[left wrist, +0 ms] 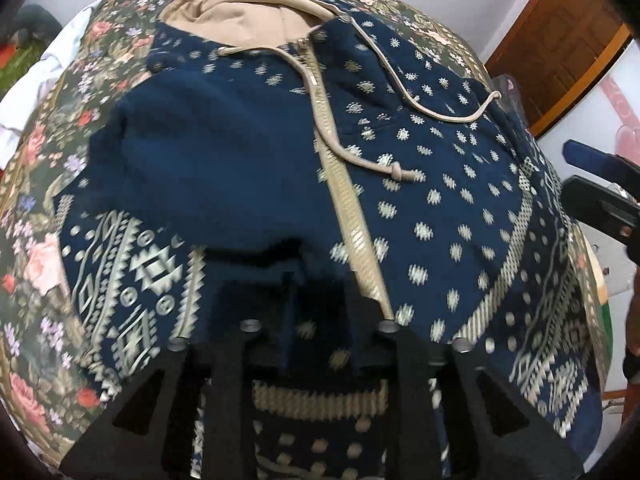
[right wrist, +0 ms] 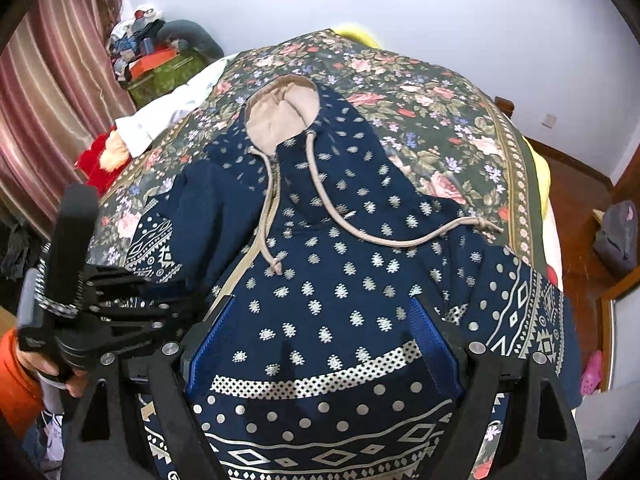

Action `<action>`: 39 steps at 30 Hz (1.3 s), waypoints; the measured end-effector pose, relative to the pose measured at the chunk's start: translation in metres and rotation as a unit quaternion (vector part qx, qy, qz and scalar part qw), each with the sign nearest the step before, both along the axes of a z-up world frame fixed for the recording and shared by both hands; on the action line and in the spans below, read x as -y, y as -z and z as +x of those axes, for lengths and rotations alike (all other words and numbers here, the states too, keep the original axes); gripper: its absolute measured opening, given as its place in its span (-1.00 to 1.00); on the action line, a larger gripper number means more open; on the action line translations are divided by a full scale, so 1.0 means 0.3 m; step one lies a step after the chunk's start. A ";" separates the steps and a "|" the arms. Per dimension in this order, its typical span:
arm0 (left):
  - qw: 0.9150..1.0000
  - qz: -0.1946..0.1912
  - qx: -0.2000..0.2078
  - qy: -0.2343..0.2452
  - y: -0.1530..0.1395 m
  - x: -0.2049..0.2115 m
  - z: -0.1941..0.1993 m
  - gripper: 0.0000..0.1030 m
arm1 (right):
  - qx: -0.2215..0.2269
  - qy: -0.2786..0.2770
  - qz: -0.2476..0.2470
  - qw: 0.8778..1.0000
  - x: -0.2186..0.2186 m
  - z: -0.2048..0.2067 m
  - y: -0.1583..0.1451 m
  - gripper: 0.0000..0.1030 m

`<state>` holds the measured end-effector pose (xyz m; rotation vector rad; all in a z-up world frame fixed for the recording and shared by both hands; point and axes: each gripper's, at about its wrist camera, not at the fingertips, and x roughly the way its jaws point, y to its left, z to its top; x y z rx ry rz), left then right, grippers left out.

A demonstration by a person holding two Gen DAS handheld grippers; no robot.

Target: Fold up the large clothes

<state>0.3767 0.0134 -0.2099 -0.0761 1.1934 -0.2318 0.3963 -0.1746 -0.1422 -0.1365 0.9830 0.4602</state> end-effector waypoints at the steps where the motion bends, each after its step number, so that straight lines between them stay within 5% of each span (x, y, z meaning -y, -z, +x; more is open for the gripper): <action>1: 1.000 -0.004 0.007 -0.004 -0.021 -0.027 -0.025 -0.25 | 0.001 -0.004 -0.002 1.000 -0.011 -0.003 -0.001 0.64; 5: 0.998 -0.009 0.044 -0.034 -0.103 -0.162 -0.105 0.03 | 0.010 -0.027 -0.003 1.000 -0.097 -0.007 -0.019 0.64; 10: 0.992 0.011 0.069 -0.102 -0.141 -0.395 -0.144 0.08 | 0.012 -0.060 -0.002 0.998 -0.254 0.004 -0.021 0.64; 14: 0.988 0.023 0.046 -0.145 -0.055 -0.508 -0.131 0.08 | 0.012 -0.105 -0.020 0.994 -0.452 0.006 0.021 0.64; 20: 0.989 0.038 0.012 -0.145 0.094 -0.543 -0.122 0.08 | 0.003 -0.146 -0.086 0.985 -0.697 0.054 0.178 0.64; 25: 0.990 0.062 0.038 -0.119 0.122 -0.513 -0.121 0.08 | 0.020 -0.152 -0.182 0.971 -0.814 0.099 0.345 0.63; 28: 0.990 0.067 0.046 -0.114 0.134 -0.510 -0.122 0.08 | 0.049 -0.157 -0.207 0.964 -0.838 0.096 0.394 0.51; 33: 0.990 0.059 0.047 -0.116 0.130 -0.516 -0.132 0.09 | 0.073 -0.138 -0.205 0.966 -0.819 0.101 0.366 -0.47; 35: 0.990 0.057 0.045 -0.119 0.139 -0.518 -0.110 0.09 | 0.065 -0.126 -0.190 0.971 -0.795 0.116 0.347 -0.65; 39: 0.989 0.050 0.044 -0.129 0.143 -0.527 -0.101 0.09 | 0.036 -0.076 -0.117 0.990 -0.676 0.151 0.257 -0.71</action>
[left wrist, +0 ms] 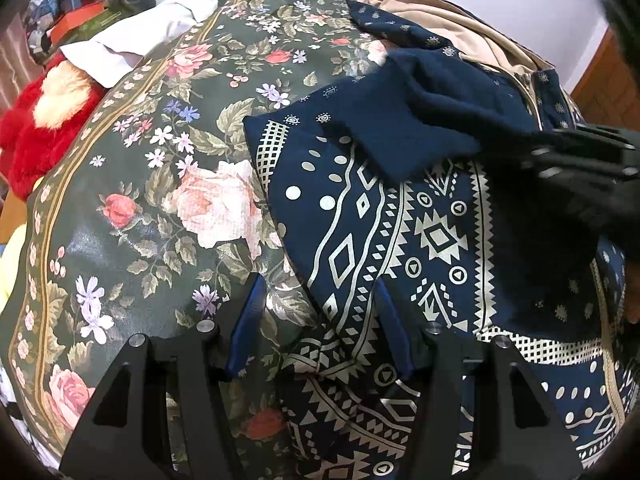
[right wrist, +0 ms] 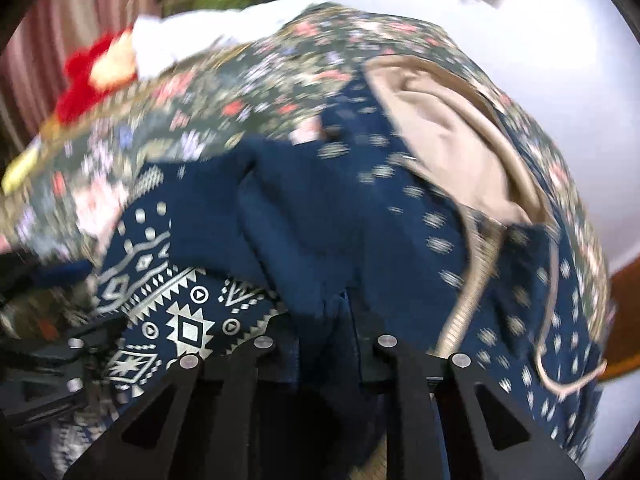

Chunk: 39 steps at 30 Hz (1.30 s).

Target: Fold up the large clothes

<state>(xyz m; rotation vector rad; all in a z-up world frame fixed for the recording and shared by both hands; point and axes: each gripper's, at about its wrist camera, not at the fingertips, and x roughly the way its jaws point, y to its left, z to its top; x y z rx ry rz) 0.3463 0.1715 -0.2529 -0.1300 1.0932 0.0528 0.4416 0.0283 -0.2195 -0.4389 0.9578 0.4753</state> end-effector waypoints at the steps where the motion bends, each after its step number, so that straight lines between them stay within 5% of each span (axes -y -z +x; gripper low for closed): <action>1: 1.000 -0.001 -0.002 -0.004 0.000 -0.002 0.001 0.09 | 0.001 0.008 0.007 1.000 0.024 -0.003 -0.019 -0.71; 10: 1.000 0.018 -0.013 -0.020 0.008 0.012 0.019 0.09 | 0.045 0.081 0.016 0.996 0.389 -0.066 -0.173 -0.78; 22: 0.997 0.061 -0.034 -0.031 0.016 0.057 0.039 0.13 | -0.015 0.198 0.077 0.977 0.784 -0.129 -0.156 -0.78; 28: 0.995 0.086 -0.032 -0.026 -0.046 0.118 0.042 0.12 | -0.023 0.168 0.089 0.981 0.844 -0.172 -0.191 -0.77; 35: 0.997 0.009 0.015 0.075 -0.205 0.376 0.109 0.12 | 0.006 0.121 0.067 0.990 0.752 -0.214 -0.218 -0.77; 39: 0.995 -0.051 0.007 0.090 -0.227 0.506 0.215 0.12 | -0.007 0.116 0.074 0.990 0.780 -0.228 -0.201 -0.77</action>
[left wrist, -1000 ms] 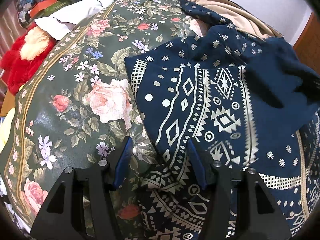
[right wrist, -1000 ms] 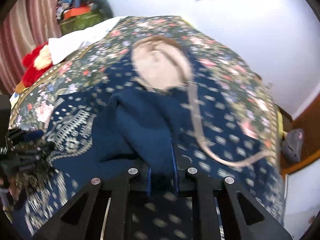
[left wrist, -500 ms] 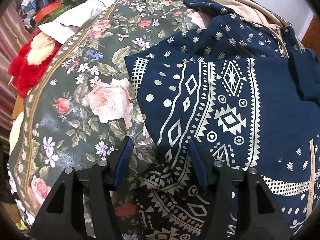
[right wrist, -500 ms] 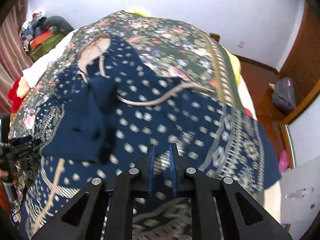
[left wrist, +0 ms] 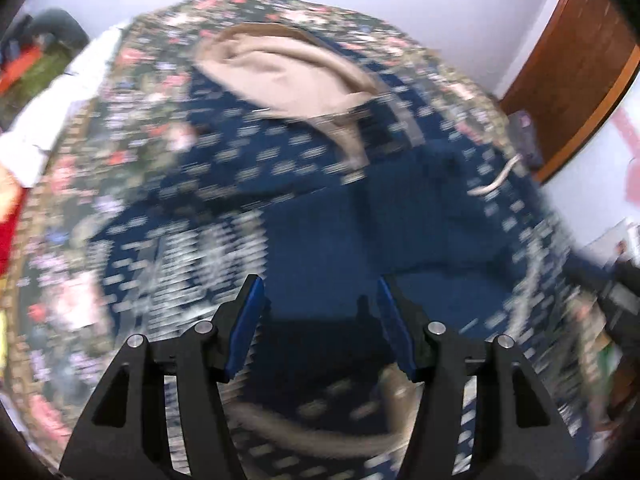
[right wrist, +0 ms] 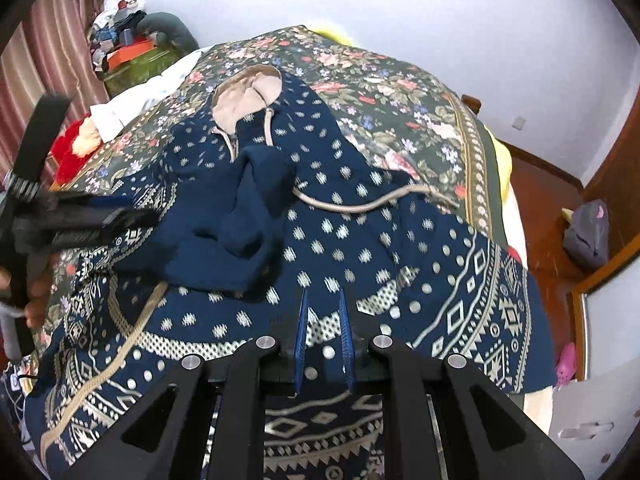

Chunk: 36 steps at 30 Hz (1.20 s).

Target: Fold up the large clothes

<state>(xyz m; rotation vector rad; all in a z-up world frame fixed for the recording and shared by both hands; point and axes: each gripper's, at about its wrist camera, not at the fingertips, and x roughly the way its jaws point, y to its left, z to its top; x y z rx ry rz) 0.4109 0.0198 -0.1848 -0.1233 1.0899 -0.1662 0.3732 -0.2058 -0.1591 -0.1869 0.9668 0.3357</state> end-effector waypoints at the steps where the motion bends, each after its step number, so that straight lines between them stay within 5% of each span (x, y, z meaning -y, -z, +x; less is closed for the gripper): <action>1: 1.000 -0.011 -0.007 0.002 0.011 0.035 0.038 0.12 | -0.001 0.003 -0.001 1.000 0.009 -0.002 0.000 -0.77; 5: 0.999 -0.004 -0.035 -0.017 0.091 0.096 0.152 0.08 | -0.002 0.033 0.003 0.999 0.127 -0.005 -0.011 -0.77; 8: 0.998 -0.038 -0.043 -0.018 0.122 0.126 0.188 -0.59 | 0.000 0.057 0.002 0.998 0.227 -0.009 -0.017 -0.77; 11: 0.999 -0.019 -0.031 -0.016 0.095 0.162 0.196 -0.95 | -0.002 0.084 -0.002 0.996 0.317 -0.011 -0.006 -0.77; 20: 0.994 -0.063 0.025 0.089 -0.141 0.399 0.127 -0.95 | -0.030 0.141 0.050 0.988 0.483 -0.017 0.046 -0.77; 32: 0.980 -0.071 -0.019 0.184 -0.091 0.731 0.076 -0.94 | -0.018 0.156 0.058 0.986 0.569 -0.065 -0.005 -0.77; 34: 0.978 -0.062 -0.012 0.201 -0.119 0.728 0.051 -0.70 | -0.019 0.165 0.063 0.984 0.601 -0.069 -0.007 -0.77; 36: 0.977 -0.040 0.005 0.210 -0.141 0.703 0.032 -0.07 | -0.025 0.176 0.079 0.981 0.635 -0.064 -0.004 -0.77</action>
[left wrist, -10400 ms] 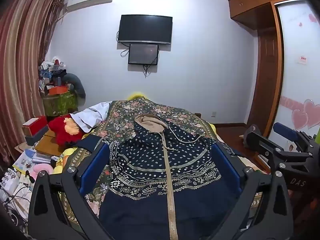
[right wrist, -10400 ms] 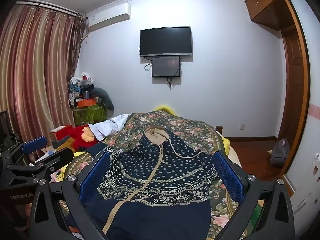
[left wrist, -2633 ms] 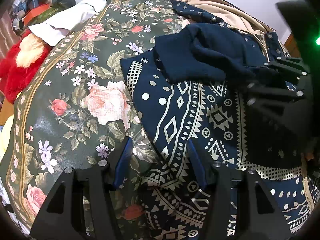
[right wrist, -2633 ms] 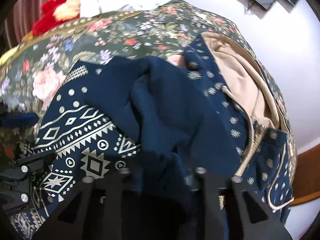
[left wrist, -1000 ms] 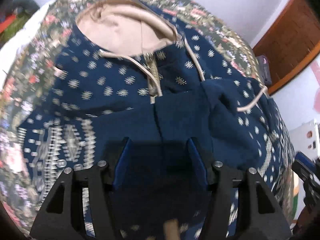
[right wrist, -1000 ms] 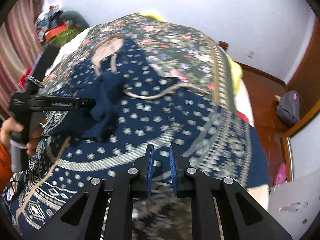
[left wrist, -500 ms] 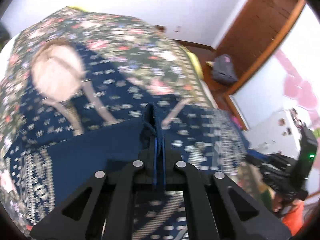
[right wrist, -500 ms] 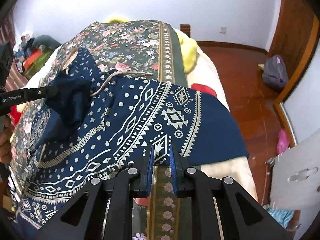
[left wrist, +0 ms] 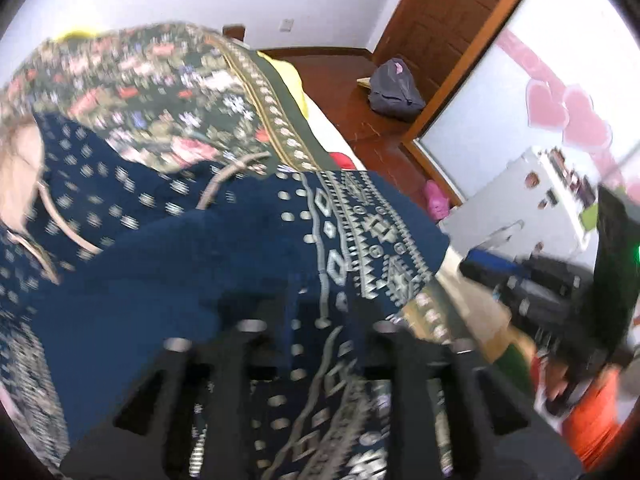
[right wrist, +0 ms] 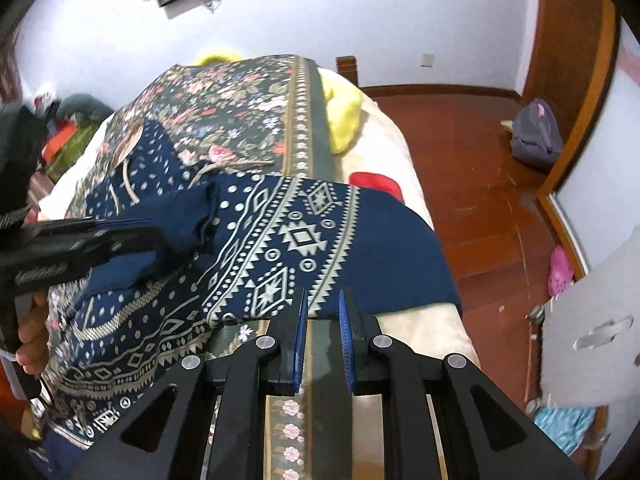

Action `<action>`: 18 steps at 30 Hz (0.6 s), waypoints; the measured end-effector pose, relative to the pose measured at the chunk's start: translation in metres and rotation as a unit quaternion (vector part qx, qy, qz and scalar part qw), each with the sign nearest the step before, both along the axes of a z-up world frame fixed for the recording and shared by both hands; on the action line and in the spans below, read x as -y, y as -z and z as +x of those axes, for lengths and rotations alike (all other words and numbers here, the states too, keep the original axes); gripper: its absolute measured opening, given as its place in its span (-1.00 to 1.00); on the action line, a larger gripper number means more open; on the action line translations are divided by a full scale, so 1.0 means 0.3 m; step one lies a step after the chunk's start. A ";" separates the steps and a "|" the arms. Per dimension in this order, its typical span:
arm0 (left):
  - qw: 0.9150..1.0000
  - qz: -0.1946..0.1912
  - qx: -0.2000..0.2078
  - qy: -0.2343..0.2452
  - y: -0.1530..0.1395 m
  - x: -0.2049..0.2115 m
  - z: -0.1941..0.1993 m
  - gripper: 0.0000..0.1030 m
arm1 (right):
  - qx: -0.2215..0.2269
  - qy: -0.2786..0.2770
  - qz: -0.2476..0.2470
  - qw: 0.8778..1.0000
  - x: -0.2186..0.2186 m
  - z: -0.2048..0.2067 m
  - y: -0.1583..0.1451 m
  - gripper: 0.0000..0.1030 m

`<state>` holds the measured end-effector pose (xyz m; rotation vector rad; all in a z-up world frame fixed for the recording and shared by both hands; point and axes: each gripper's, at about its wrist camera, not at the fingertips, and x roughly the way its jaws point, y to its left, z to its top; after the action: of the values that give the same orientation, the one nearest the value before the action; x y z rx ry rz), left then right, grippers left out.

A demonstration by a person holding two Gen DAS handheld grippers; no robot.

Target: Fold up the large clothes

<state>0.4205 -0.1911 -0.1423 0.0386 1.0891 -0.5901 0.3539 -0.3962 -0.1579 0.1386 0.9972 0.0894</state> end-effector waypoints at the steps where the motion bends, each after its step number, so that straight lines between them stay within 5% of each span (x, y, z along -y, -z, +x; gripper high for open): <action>1: 1.000 0.017 0.020 -0.004 -0.006 -0.026 -0.007 0.05 | -0.005 0.006 0.009 1.000 0.016 0.009 0.006 -0.77; 4: 0.994 0.080 0.060 -0.041 0.005 -0.155 -0.013 0.18 | -0.023 0.013 0.018 0.999 0.032 0.040 0.026 -0.77; 11: 0.978 0.161 0.003 -0.131 0.189 -0.492 -0.014 0.18 | -0.075 0.009 -0.003 0.997 -0.030 0.175 0.169 -0.77; 14: 0.975 0.169 -0.002 -0.146 0.250 -0.590 -0.051 0.22 | -0.058 0.015 -0.027 0.998 -0.045 0.194 0.190 -0.76; 16: 0.976 0.151 0.000 -0.154 0.264 -0.634 -0.070 0.32 | -0.062 0.012 -0.060 0.996 -0.055 0.201 0.195 -0.52; 18: 0.978 0.137 -0.003 -0.158 0.277 -0.655 -0.081 0.37 | -0.057 0.037 -0.125 0.990 -0.054 0.202 0.196 0.61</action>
<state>0.3963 0.0055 -0.2253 0.1015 1.1483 -0.1515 0.4144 -0.3799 -0.2168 -0.0504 1.1076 -0.1130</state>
